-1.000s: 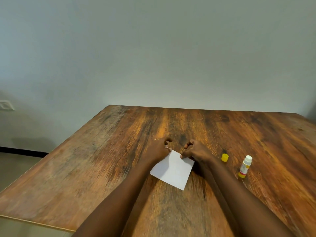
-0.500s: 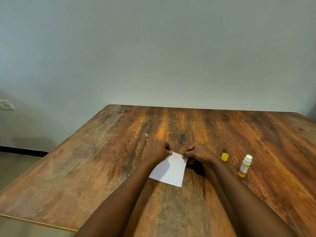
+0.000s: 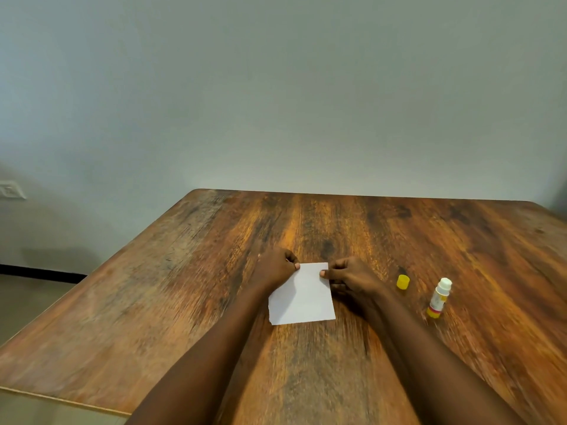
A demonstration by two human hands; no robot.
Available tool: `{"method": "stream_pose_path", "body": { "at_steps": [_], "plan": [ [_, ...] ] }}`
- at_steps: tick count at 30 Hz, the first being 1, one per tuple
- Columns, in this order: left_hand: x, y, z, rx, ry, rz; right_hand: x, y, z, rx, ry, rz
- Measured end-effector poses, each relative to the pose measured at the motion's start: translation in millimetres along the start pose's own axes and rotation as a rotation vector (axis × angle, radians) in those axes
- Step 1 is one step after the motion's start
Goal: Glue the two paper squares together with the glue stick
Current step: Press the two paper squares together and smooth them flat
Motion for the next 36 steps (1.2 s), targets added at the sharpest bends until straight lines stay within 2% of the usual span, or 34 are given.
{"method": "stream_pose_path", "body": {
  "at_steps": [4,8,13,21,25,34,36],
  "plan": [
    [0,4,2,0.047,-0.013,-0.074,-5,-2,-7,0.055,0.176,0.054],
    [-2,3,14,-0.056,0.051,-0.104,-10,4,-18,0.079,0.278,-0.026],
    [-7,0,21,-0.072,0.104,0.015,-16,6,-29,0.126,0.264,-0.051],
    [3,3,16,0.063,0.317,0.245,-11,4,-22,0.121,0.431,-0.068],
    [10,3,12,0.103,0.359,0.286,-7,6,-17,0.106,0.433,-0.086],
    [5,5,11,0.093,0.381,0.133,-7,3,-22,0.130,0.455,-0.068],
    [4,5,12,0.100,0.387,0.154,-9,3,-22,0.144,0.451,-0.058]
  ]
}}
Point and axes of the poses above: each hand's wrist, its own y-axis away from the middle knuckle, its own x-axis out of the back of the hand, z = x × y, the point moved 1 cm from there along -y, towards the middle knuckle, and after that the axes turned 3 degrees about z, right-handed, at the moved point
